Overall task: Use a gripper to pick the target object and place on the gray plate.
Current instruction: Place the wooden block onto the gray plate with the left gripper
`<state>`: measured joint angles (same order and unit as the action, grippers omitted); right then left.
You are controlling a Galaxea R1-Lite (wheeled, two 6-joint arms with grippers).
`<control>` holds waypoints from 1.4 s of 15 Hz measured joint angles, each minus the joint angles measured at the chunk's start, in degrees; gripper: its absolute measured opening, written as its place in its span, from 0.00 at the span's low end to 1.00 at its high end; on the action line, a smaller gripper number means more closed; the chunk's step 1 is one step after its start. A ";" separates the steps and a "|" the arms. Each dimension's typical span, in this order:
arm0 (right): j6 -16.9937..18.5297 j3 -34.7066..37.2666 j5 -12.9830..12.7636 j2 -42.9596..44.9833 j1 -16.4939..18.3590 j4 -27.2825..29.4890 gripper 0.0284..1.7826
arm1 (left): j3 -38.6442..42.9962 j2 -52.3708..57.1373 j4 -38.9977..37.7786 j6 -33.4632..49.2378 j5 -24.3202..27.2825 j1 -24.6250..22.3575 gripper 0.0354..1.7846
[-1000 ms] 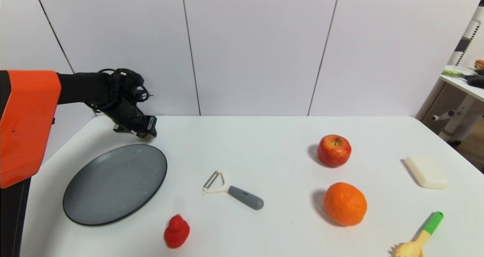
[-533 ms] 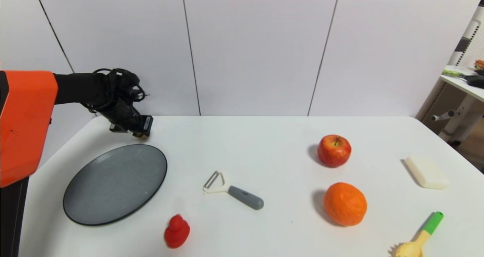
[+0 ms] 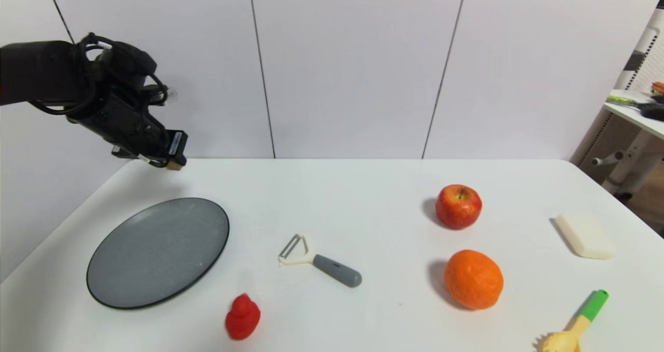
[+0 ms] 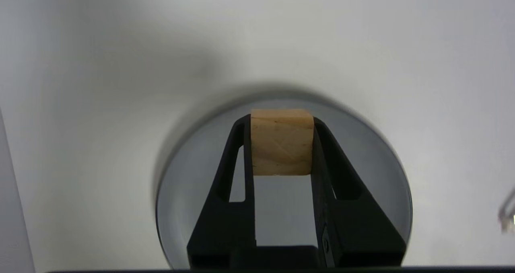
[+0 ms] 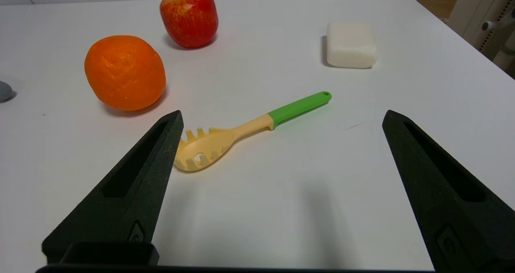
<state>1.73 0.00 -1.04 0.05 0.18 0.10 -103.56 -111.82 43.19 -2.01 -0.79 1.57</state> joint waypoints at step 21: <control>0.02 0.00 -0.01 0.02 0.00 0.00 0.96 | 28.73 11.13 -13.48 -2.62 -0.28 2.22 0.73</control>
<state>1.76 0.00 -1.05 0.07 0.18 0.10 -74.83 -100.69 29.71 -4.63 -1.07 3.79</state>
